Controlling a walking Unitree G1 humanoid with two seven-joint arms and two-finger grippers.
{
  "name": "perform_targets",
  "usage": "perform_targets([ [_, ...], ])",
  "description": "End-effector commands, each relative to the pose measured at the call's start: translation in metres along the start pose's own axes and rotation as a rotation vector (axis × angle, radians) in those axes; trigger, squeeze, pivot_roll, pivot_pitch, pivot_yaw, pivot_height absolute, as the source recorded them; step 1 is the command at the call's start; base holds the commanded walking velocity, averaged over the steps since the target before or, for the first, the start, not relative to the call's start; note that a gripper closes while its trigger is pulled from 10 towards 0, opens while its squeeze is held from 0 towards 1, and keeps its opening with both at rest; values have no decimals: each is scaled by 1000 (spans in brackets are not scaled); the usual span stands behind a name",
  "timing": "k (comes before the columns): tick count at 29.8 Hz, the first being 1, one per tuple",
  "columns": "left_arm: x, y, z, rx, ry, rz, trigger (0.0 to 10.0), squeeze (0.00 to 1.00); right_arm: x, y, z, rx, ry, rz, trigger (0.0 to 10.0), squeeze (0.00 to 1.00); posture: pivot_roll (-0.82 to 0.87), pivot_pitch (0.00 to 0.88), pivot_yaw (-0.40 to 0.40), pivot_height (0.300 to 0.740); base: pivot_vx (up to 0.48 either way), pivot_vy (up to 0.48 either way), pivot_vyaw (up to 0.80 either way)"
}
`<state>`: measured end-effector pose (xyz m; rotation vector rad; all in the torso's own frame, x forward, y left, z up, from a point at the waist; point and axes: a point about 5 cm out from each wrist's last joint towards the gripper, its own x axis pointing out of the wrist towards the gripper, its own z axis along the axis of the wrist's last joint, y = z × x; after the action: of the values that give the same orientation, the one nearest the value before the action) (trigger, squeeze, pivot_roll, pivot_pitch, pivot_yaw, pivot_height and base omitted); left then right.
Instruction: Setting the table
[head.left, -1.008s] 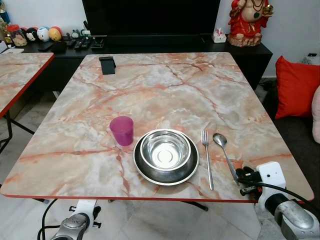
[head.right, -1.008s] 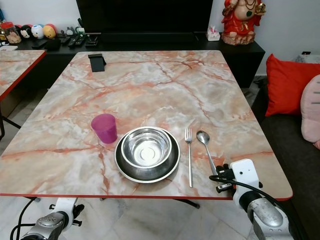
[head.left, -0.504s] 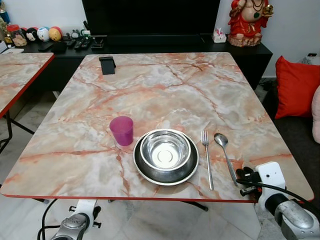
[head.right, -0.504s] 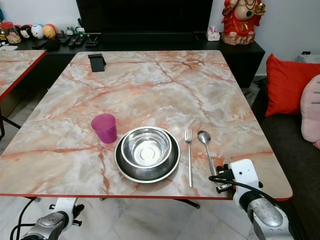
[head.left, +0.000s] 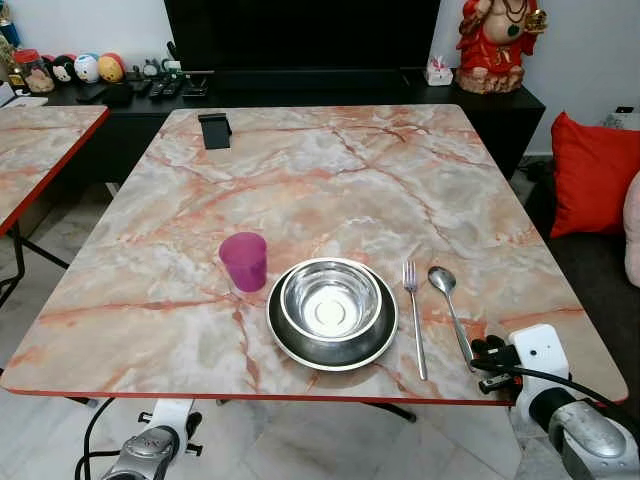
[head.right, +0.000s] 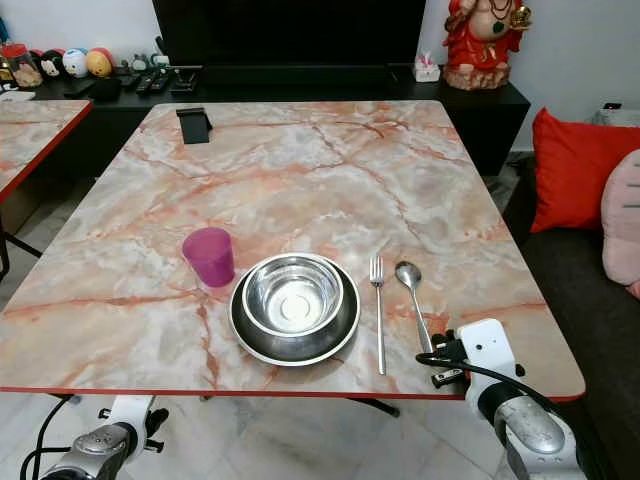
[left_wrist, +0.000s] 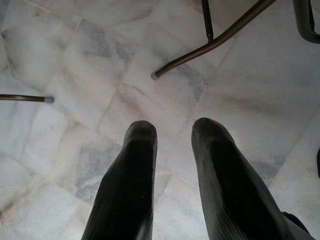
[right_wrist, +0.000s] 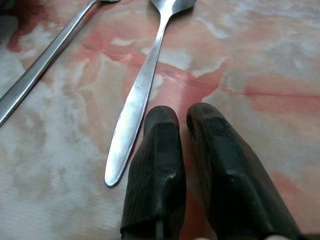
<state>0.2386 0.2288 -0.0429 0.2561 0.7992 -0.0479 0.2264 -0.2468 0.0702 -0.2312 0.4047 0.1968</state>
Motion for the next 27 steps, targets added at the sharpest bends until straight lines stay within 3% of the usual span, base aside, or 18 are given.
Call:
perform_targets([
  [1,-1,1,-2,-5,7,2,10000,0,-1,3,-1,-12,15,20,10000,0,-49,0,29,740,0,0,0],
  [27,0,1,-1,-7,5,2,10000,0,2,9,8,-6,-30,48,10000,0,-49,0,29,740,0,0,0],
])
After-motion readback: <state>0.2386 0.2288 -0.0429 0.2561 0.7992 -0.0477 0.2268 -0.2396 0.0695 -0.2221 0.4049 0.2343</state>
